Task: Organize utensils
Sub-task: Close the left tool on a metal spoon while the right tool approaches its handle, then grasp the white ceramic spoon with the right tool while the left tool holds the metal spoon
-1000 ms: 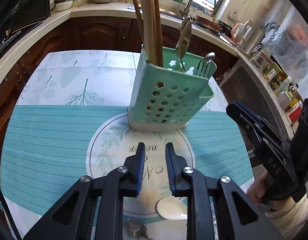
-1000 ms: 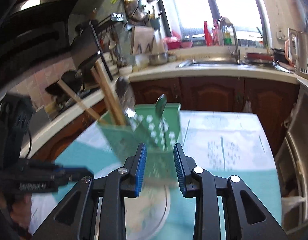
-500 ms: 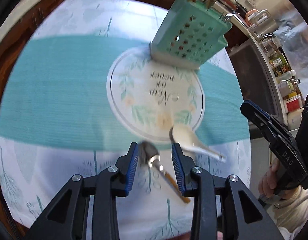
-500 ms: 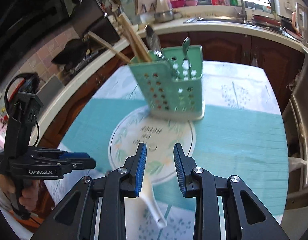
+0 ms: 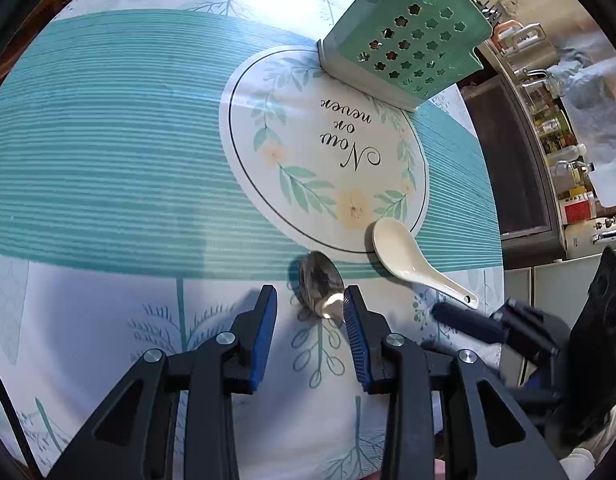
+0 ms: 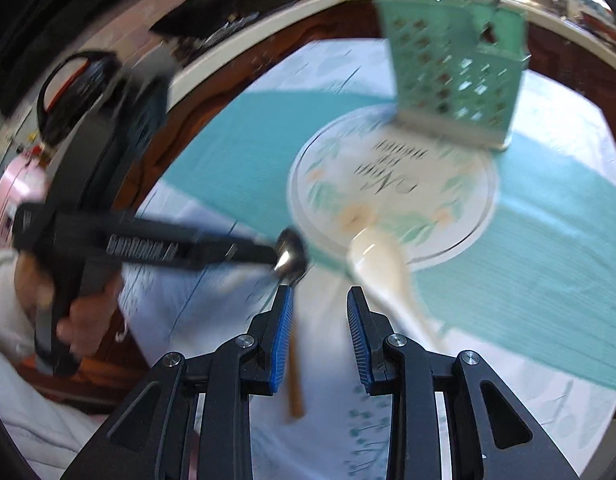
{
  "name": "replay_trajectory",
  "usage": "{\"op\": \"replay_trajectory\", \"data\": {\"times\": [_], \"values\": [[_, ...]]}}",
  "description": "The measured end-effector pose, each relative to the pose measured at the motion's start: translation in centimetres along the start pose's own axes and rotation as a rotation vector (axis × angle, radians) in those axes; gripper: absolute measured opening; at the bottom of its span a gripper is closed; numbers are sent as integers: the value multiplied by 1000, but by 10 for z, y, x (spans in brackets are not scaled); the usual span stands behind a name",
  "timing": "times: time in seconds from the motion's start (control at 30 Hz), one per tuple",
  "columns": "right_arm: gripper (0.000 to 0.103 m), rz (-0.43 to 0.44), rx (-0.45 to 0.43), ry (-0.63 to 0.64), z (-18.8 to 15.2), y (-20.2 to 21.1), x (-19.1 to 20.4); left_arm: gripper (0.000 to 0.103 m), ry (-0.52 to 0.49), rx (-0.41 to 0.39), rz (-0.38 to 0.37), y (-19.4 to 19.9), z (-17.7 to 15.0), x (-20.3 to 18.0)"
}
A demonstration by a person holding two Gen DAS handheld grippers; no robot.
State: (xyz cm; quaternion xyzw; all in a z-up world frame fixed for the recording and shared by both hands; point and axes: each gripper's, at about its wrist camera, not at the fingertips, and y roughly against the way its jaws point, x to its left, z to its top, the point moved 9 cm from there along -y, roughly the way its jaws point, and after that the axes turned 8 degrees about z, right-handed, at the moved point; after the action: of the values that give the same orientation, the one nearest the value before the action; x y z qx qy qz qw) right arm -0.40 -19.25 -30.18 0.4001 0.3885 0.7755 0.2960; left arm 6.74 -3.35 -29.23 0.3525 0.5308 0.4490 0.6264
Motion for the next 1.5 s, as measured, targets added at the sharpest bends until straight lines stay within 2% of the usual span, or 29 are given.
{"op": "replay_trajectory", "data": {"times": [0.27,0.4,0.63,0.9,1.0,1.13,1.37,1.5], "values": [[26,-17,51,47,-21,-31,19,32,-108,-16,-9,-8,15,-6],[17,-39,54,67,-17,-37,19,33,-185,-27,-22,-7,18,-9],[9,-53,28,93,-7,-39,10,32,-339,-30,-80,-9,20,-20],[8,-20,-37,38,-6,-34,1,32,-385,-51,-188,-11,25,-24],[7,-24,-48,45,-5,-35,0,27,-386,-52,-214,-13,28,-23],[7,-45,-53,76,-5,-37,1,5,-384,-63,-188,-19,33,-22],[7,-75,-40,78,-3,-41,1,2,-415,-75,-93,-16,34,-25],[8,-43,-38,23,7,-35,0,2,-414,-107,-30,-2,38,-28]]}}
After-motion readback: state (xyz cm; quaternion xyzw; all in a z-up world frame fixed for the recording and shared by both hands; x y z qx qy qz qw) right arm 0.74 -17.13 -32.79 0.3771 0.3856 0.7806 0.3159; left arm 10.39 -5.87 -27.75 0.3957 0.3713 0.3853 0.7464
